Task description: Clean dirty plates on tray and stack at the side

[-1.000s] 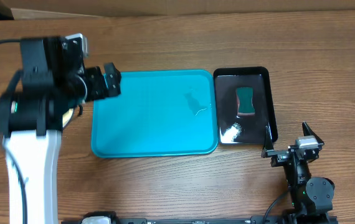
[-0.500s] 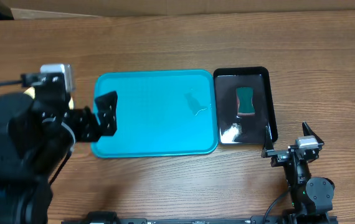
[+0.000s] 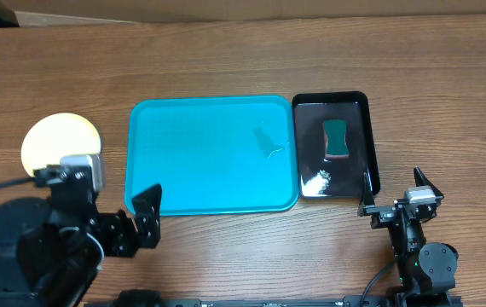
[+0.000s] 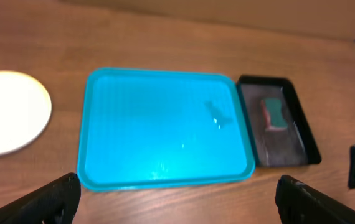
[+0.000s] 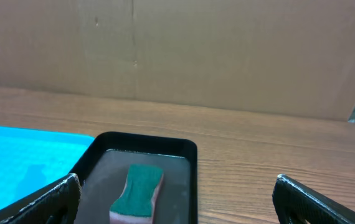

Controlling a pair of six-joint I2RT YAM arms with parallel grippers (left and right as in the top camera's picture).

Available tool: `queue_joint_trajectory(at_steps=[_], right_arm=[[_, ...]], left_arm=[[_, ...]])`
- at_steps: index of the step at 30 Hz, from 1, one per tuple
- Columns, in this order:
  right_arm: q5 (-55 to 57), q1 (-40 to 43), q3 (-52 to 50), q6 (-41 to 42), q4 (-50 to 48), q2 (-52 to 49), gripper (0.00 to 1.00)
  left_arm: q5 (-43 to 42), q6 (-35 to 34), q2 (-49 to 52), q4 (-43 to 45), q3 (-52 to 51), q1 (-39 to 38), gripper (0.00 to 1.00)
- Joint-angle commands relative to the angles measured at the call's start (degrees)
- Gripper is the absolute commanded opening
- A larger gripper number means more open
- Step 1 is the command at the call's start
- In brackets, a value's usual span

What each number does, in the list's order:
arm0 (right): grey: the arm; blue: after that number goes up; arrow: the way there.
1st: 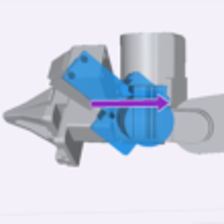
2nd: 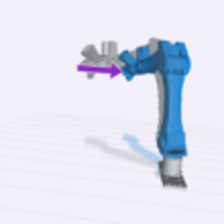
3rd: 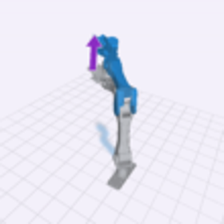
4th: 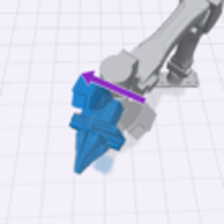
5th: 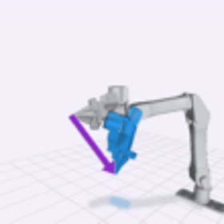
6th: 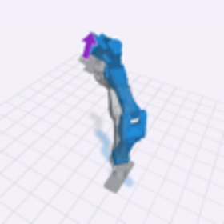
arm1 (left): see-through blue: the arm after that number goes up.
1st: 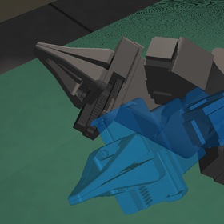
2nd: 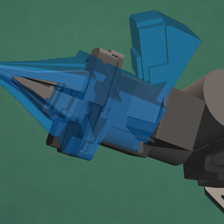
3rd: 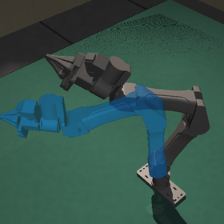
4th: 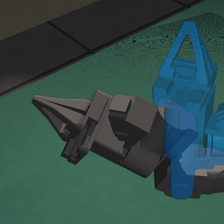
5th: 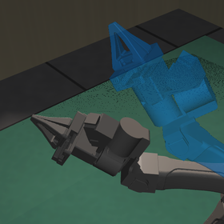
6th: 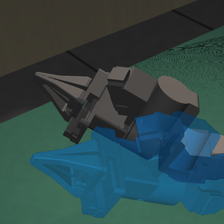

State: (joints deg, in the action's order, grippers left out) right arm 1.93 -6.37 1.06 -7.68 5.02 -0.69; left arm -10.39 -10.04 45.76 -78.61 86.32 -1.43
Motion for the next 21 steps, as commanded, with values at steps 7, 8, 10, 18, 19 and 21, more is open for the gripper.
queue_joint_trajectory(at_steps=[7,8,10,18,19,21], right_arm=[[0.76,0.24,-0.61,0.26,-0.42,0.52,1.00],[0.76,0.24,-0.61,0.24,-0.42,0.52,1.00],[0.76,0.24,-0.61,0.24,-0.42,0.52,1.00],[0.74,0.24,-0.61,0.26,-0.42,0.52,1.00],[0.76,0.24,-0.61,0.24,-0.42,0.52,1.00],[0.76,0.24,-0.61,0.24,-0.42,0.52,1.00]], left_arm=[[0.52,1.25,-11.61,3.56,-18.56,4.09,1.00],[0.50,1.22,-12.96,6.19,-20.37,4.09,1.00],[0.35,0.61,-15.47,12.39,-23.63,4.09,1.00],[0.22,-8.48,-27.85,54.49,-40.39,4.09,1.00],[-0.07,-8.68,-29.22,59.71,-42.62,4.09,1.00],[-0.72,-8.66,-31.76,68.81,-46.80,4.09,1.00]])
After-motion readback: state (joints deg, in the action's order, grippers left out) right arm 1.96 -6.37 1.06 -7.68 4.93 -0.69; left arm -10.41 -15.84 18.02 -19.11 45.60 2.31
